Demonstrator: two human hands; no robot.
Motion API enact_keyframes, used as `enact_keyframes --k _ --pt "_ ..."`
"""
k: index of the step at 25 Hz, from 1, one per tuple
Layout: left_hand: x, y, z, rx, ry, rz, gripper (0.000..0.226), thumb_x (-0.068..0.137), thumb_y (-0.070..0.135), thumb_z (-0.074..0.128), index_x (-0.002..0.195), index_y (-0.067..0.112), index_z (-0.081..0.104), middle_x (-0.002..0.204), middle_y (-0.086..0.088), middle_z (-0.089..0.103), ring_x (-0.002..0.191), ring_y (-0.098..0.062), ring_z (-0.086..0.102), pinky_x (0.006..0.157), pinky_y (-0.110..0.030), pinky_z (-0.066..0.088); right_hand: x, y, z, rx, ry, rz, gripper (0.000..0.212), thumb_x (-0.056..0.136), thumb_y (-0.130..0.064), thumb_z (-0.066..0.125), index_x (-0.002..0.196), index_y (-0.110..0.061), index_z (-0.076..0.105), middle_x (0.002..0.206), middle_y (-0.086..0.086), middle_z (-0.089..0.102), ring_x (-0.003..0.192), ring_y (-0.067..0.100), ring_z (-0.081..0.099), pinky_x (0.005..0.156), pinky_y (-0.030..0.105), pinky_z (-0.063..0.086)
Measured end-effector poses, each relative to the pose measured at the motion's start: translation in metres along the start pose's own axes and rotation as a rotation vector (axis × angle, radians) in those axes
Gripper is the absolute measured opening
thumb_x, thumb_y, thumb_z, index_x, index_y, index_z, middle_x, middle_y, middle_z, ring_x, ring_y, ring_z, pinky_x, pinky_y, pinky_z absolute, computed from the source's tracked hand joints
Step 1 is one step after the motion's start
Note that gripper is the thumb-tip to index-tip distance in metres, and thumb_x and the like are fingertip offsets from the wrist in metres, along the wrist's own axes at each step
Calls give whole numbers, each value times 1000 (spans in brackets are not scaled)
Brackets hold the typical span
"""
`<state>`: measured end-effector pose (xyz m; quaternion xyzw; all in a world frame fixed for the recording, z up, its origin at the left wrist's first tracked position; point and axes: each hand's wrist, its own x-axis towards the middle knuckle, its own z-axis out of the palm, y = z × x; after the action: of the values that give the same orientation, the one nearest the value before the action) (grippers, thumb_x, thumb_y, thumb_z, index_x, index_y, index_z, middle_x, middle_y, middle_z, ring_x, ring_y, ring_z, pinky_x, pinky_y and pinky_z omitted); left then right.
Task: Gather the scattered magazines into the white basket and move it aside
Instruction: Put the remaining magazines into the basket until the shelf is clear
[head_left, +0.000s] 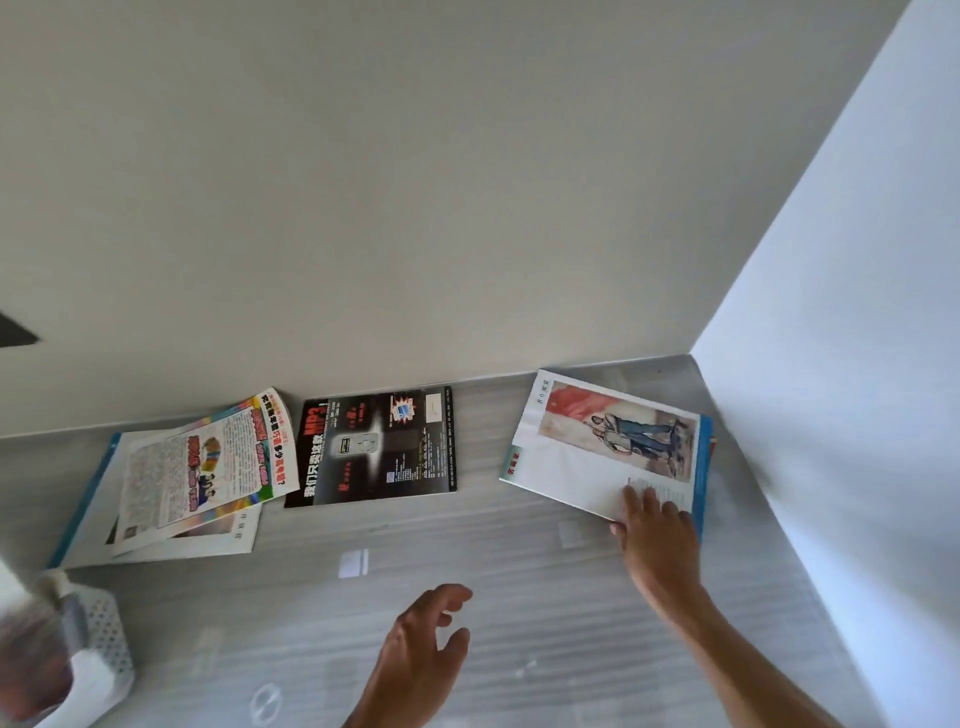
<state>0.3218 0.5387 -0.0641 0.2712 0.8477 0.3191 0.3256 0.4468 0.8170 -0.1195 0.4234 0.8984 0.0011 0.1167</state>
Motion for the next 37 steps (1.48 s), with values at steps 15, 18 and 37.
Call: enact_keyframes --k 15,18,37 --pt "-17 -5 -71 -1136 122 -246 41 80 27 64 119 15 58 112 -16 67 102 -38 62 87 -49 51 -115 -63 -100 1562 -496 -460 26 89 -36 61 94 -11 65 74 15 60 72 17 53 67 28 40" --pt "-42 -20 -101 -1074 218 -72 27 81 -6 62 107 2 64 103 -22 72 92 -40 69 78 -51 56 -113 -90 -105 1589 -447 -254 23 84 -4 67 97 -21 71 90 12 75 82 20 68 71 24 50" --pt "-190 -193 -361 -551 861 -46 30 80 6 64 88 35 71 85 18 76 73 -2 72 58 -20 57 -186 -422 -194 1343 -267 -507 15 94 -16 60 93 -29 68 91 -8 75 75 6 70 62 22 54"
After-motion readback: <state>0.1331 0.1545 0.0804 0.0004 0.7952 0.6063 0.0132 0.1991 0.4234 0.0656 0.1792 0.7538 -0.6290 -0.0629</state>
